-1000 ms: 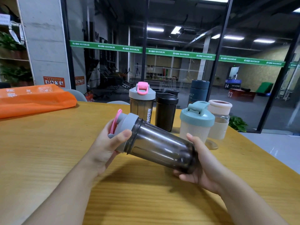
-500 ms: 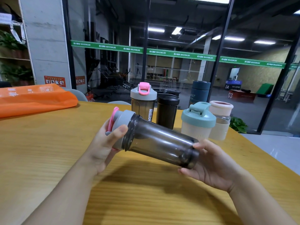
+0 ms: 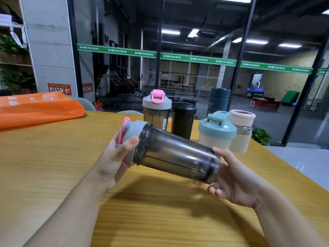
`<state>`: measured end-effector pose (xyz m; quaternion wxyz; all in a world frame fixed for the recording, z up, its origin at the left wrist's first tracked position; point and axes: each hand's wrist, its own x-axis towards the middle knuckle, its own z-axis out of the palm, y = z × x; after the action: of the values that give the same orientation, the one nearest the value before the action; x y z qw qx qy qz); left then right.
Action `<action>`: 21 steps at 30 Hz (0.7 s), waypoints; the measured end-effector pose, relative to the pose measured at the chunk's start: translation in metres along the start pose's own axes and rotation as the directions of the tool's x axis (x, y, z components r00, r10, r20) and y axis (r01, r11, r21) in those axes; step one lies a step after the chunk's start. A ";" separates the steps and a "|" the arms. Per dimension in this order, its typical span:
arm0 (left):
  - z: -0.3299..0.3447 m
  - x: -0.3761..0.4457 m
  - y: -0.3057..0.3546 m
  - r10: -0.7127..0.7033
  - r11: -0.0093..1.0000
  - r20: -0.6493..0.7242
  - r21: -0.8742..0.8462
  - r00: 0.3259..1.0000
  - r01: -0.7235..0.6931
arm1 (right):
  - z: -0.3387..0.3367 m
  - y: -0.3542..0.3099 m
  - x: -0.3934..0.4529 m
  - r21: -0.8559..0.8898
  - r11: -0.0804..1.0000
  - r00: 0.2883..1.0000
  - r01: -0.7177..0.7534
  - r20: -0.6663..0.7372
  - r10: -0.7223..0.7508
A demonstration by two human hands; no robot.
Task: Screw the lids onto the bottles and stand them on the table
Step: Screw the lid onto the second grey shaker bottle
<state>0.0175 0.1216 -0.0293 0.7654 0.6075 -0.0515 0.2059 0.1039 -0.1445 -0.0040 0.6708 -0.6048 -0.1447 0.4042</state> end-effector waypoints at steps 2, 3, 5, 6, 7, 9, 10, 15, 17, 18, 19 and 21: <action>0.001 0.000 0.000 -0.003 1.000 0.010 0.002 1.000 0.003 | -0.001 0.001 0.001 -0.029 0.999 1.000 -0.021 -0.013 0.021; 0.001 0.000 0.000 -0.004 1.000 0.010 0.004 1.000 0.004 | -0.001 0.001 0.002 -0.044 0.998 0.999 -0.034 -0.022 0.033; 0.002 0.000 0.000 -0.008 1.000 0.006 0.004 1.000 0.008 | 0.000 0.002 0.003 -0.066 0.997 0.998 -0.048 -0.037 0.045; 0.002 -0.001 0.000 -0.008 1.000 0.005 0.003 1.000 0.008 | 0.000 0.002 0.003 -0.073 0.996 0.998 -0.047 -0.038 0.045; 0.002 -0.001 0.000 -0.007 1.000 0.004 0.003 1.000 0.007 | -0.001 0.002 0.003 -0.079 0.996 0.998 -0.045 -0.037 0.042; 0.002 -0.001 0.001 -0.005 1.000 0.001 0.000 1.000 0.005 | -0.001 0.002 0.003 -0.089 0.995 0.998 -0.043 -0.037 0.040; 0.002 -0.001 0.001 -0.005 1.000 -0.003 -0.002 1.000 0.005 | -0.001 0.002 0.004 -0.091 0.995 0.999 -0.042 -0.037 0.039; 0.003 0.000 -0.001 -0.037 0.999 -0.060 -0.003 0.997 0.037 | 0.001 0.004 0.007 0.010 0.998 0.997 0.069 0.017 -0.069; 0.002 0.001 -0.002 -0.065 0.998 -0.092 -0.012 0.994 0.064 | 0.002 0.004 0.006 0.005 0.991 0.990 0.130 0.062 -0.130; 0.002 0.001 -0.003 -0.078 0.997 -0.106 -0.015 0.991 0.077 | 0.002 0.005 0.006 -0.015 0.987 0.984 0.158 0.080 -0.156; 0.003 0.002 -0.003 -0.088 0.996 -0.117 -0.024 0.989 0.086 | 0.001 0.006 0.005 -0.044 0.982 0.980 0.182 0.091 -0.177; 0.002 0.002 -0.004 -0.102 0.994 -0.134 -0.049 0.986 0.097 | -0.001 0.007 0.005 -0.097 0.972 0.976 0.214 0.068 -0.208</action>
<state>0.0216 0.1191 -0.0317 0.7891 0.5777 0.0269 0.2073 0.1055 -0.1422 -0.0119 0.6731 -0.6082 -0.2484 0.3396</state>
